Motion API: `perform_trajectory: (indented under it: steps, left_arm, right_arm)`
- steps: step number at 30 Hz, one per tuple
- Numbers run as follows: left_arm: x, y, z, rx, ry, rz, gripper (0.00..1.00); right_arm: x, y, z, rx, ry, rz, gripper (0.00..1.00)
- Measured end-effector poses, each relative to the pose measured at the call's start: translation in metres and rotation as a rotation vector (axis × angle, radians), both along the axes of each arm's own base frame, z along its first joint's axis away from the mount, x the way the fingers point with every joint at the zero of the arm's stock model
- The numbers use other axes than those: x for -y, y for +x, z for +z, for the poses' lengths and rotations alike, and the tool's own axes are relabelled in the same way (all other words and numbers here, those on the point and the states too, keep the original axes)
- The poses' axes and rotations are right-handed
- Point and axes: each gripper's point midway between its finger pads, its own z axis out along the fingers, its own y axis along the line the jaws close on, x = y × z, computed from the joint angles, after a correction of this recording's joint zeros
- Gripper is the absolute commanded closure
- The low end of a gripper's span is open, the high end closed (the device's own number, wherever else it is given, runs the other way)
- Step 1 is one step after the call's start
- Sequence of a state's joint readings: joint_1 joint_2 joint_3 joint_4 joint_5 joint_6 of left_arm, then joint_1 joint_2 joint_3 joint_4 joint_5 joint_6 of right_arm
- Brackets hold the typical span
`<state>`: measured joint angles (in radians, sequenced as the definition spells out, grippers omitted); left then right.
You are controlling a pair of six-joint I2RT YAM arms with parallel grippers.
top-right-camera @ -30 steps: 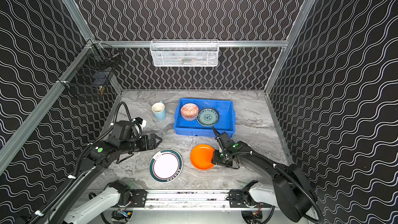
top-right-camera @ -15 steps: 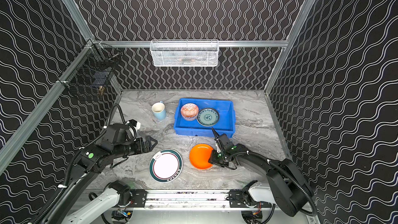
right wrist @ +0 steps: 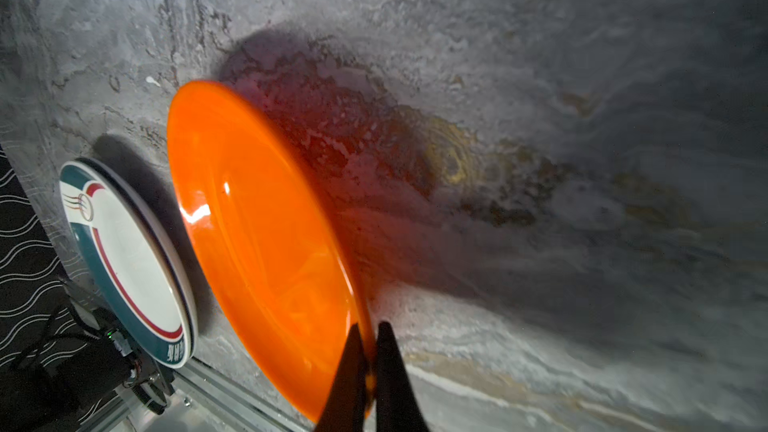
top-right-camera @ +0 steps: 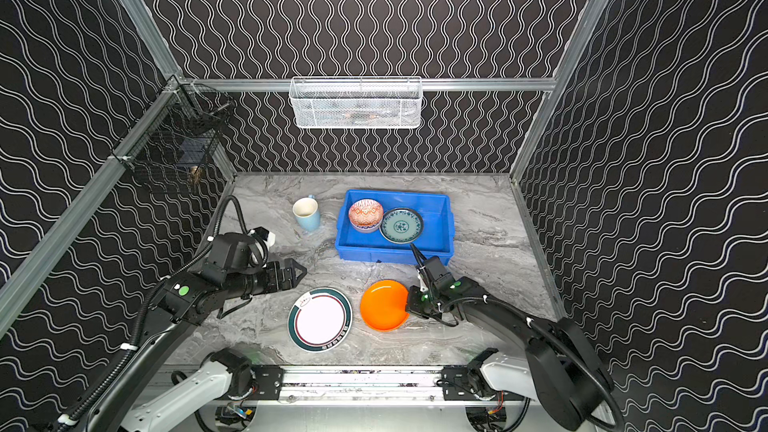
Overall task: Place the mixed dishes into the plastic bin
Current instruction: 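Lift the orange plate with the right gripper and lower it into the bin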
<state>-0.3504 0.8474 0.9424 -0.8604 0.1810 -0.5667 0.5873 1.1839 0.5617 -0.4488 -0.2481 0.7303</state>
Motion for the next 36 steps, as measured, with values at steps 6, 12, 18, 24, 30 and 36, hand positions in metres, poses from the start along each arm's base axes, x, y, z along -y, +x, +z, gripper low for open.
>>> perform_trajectory:
  steps: [6,12,18,24,30,36]
  left_arm:
    - [0.005,0.01,-0.002,0.007,0.002,-0.018,0.01]
    - [0.013,0.024,-0.006,0.006,-0.004,-0.032,0.01]
    - [0.019,0.039,-0.004,0.02,0.008,-0.054,0.01]
    - [0.027,0.062,0.006,0.057,0.024,-0.083,0.01]
    - [0.036,0.087,0.011,0.082,0.039,-0.108,0.01]
    - [0.048,0.111,0.004,0.077,0.046,-0.135,0.01]
  right_arm:
    - [0.007,-0.001,0.042,0.05,-0.01,0.0,0.98]
    - [0.007,0.009,0.088,0.119,0.011,-0.017,0.98]
    - [0.01,0.041,0.133,0.201,0.016,-0.067,0.97]
    - [0.037,0.1,0.156,0.242,-0.012,-0.179,0.97]
    - [0.058,0.155,0.15,0.238,-0.056,-0.223,0.97]
    - [0.07,0.205,0.122,0.2,-0.095,-0.242,0.98]
